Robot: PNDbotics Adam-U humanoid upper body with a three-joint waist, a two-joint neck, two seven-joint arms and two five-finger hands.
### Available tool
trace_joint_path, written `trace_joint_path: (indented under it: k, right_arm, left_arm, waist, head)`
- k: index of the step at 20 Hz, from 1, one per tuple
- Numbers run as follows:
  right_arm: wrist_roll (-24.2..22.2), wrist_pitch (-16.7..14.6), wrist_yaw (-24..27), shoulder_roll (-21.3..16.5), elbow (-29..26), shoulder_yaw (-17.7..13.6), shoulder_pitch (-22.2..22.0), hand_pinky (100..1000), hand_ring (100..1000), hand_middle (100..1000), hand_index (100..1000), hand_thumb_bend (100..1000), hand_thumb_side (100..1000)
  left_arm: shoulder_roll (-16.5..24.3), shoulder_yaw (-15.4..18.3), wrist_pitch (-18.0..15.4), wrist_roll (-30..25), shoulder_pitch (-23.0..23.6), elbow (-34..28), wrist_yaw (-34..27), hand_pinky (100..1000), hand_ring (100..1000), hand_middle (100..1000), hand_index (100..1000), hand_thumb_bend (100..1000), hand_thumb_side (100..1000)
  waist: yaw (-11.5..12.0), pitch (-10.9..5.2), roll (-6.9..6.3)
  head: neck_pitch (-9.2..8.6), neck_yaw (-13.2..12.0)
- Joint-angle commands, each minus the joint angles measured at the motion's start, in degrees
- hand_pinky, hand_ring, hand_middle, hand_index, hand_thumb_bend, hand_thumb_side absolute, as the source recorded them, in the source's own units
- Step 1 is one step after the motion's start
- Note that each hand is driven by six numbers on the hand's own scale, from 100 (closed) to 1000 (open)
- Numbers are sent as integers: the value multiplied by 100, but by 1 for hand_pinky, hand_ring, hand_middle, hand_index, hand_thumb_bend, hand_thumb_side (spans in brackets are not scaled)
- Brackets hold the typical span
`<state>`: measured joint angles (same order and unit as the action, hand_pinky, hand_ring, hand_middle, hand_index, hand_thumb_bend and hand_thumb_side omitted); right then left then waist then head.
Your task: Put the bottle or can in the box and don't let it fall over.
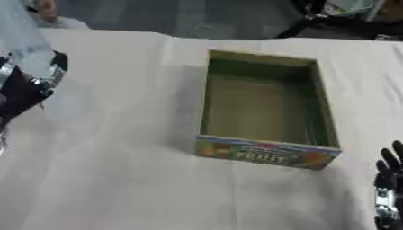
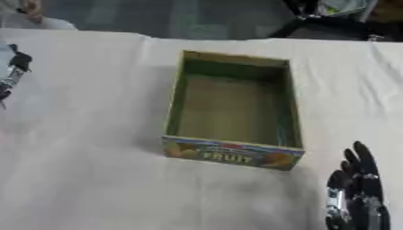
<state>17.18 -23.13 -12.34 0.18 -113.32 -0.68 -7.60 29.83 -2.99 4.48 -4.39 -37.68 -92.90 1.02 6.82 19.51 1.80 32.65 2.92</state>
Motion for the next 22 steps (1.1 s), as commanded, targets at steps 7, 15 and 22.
trace_joint_path:
  k: [7,15,22]
  right_arm:
    - [29,-14,40,-103,-127,-23,-33,1000,1000,1000,1000,100,667]
    - [27,-54,262,-239,-127,-51,-1,1000,1000,1000,1000,100,671]
    - [-15,-131,552,-353,-127,-129,37,1000,1000,1000,1000,100,675]
  left_arm:
    - [-442,-248,571,-147,-712,-1019,-433,1000,1000,472,332,100,672]
    - [-1739,-695,903,-339,-1138,-861,-16,1000,1000,482,344,100,672]
    - [-2523,-938,616,-196,-1252,-422,971,1000,1000,482,345,100,672]
  waist:
    - [0,-158,-56]
    - [-106,-180,-119]
    - [-217,-180,-161]
  head:
    - [67,123]
    - [16,97]
    - [26,22]
